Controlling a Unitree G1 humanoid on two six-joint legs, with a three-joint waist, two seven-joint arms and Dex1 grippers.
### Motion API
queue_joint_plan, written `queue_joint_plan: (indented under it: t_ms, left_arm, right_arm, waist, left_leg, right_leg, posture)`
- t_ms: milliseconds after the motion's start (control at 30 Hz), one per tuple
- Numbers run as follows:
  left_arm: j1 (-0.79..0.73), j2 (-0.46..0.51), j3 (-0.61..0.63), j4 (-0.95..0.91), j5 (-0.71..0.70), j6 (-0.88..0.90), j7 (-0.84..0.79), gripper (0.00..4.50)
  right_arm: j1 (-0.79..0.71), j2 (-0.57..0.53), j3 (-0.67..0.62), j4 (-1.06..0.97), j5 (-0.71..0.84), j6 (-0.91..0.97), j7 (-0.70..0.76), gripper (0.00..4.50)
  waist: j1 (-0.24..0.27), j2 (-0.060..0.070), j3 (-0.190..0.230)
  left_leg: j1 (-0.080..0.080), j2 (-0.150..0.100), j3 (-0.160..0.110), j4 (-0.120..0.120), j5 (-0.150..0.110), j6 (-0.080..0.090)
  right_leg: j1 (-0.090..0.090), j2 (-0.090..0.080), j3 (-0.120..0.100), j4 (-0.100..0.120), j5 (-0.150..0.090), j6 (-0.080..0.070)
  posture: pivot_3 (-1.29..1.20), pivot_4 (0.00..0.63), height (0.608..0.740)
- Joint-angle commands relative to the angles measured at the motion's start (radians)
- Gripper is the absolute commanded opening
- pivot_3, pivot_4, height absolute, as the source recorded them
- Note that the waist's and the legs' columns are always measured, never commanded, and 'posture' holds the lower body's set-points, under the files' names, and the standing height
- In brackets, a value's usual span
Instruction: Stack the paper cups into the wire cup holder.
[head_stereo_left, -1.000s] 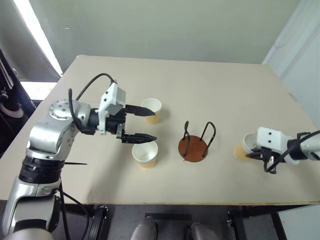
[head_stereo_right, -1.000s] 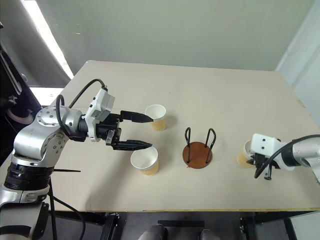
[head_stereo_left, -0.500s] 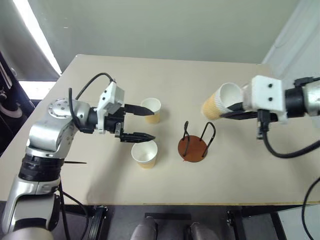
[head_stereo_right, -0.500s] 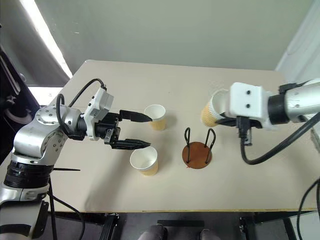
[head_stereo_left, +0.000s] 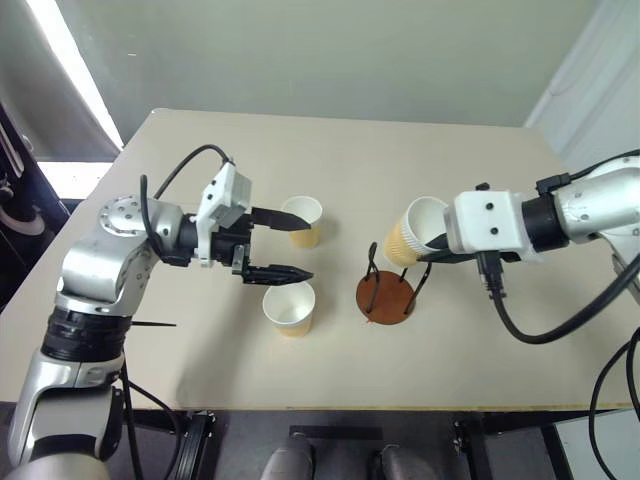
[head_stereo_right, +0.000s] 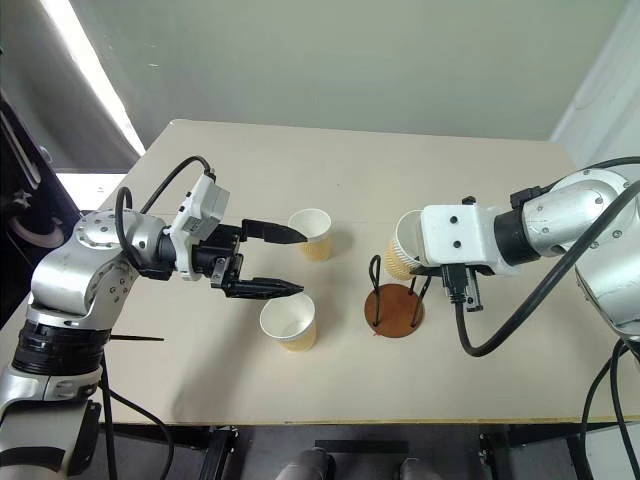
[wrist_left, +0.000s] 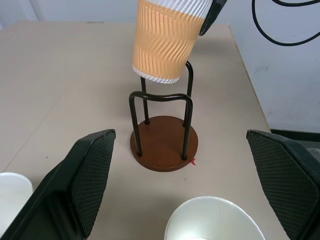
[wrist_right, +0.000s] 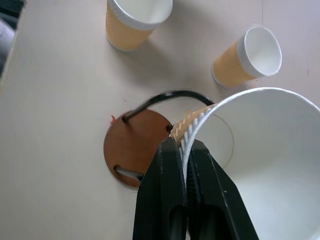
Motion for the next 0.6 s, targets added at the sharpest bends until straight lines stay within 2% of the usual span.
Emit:
queue_joint_plan:
  t_ms: [33, 167, 233, 400, 600]
  left_arm:
    - [-0.013, 0.000, 0.012, -0.017, -0.003, -0.012, 0.001, 4.50]
    - [-0.014, -0.002, 0.010, -0.015, 0.000, -0.014, 0.003, 4.50]
    - [-0.015, -0.004, 0.009, -0.013, 0.001, -0.015, 0.003, 4.50]
    - [-0.016, -0.007, 0.009, -0.012, 0.002, -0.015, 0.004, 4.50]
    - [-0.023, -0.010, 0.012, 0.000, 0.009, -0.013, 0.021, 4.50]
  right_arm:
    - [0.008, -0.012, -0.006, -0.016, -0.017, -0.024, 0.021, 0.03]
    - [0.012, 0.007, -0.008, -0.032, -0.010, -0.013, 0.027, 0.03]
    - [0.011, 0.019, -0.010, -0.037, -0.001, -0.002, 0.026, 0.40]
    - [0.004, 0.056, -0.018, -0.049, 0.014, 0.032, 0.013, 1.94]
    - [-0.005, 0.105, -0.047, -0.033, 0.019, 0.048, -0.031, 4.08]
  waist:
    - [0.000, 0.000, 0.000]
    - [0.000, 0.000, 0.000]
    - [0.000, 0.000, 0.000]
    - [0.000, 0.000, 0.000]
    - [-0.001, 0.000, 0.000]
  left_leg:
    - [0.000, 0.000, 0.000, 0.000, 0.000, 0.000]
    - [0.000, 0.000, 0.000, 0.000, 0.000, 0.000]
    - [0.000, 0.000, 0.000, 0.000, 0.000, 0.000]
    - [0.000, 0.000, 0.000, 0.000, 0.000, 0.000]
    - [0.000, 0.000, 0.000, 0.000, 0.000, 0.000]
  right_leg:
    - [0.000, 0.000, 0.000, 0.000, 0.000, 0.000]
    - [0.000, 0.000, 0.000, 0.000, 0.000, 0.000]
    - [0.000, 0.000, 0.000, 0.000, 0.000, 0.000]
    - [0.000, 0.000, 0.000, 0.000, 0.000, 0.000]
    - [0.000, 0.000, 0.000, 0.000, 0.000, 0.000]
  posture:
    - [0.00, 0.150, 0.740]
    - [0.00, 0.150, 0.740]
    - [0.00, 0.150, 0.740]
    - [0.00, 0.150, 0.740]
    - [0.00, 0.150, 0.740]
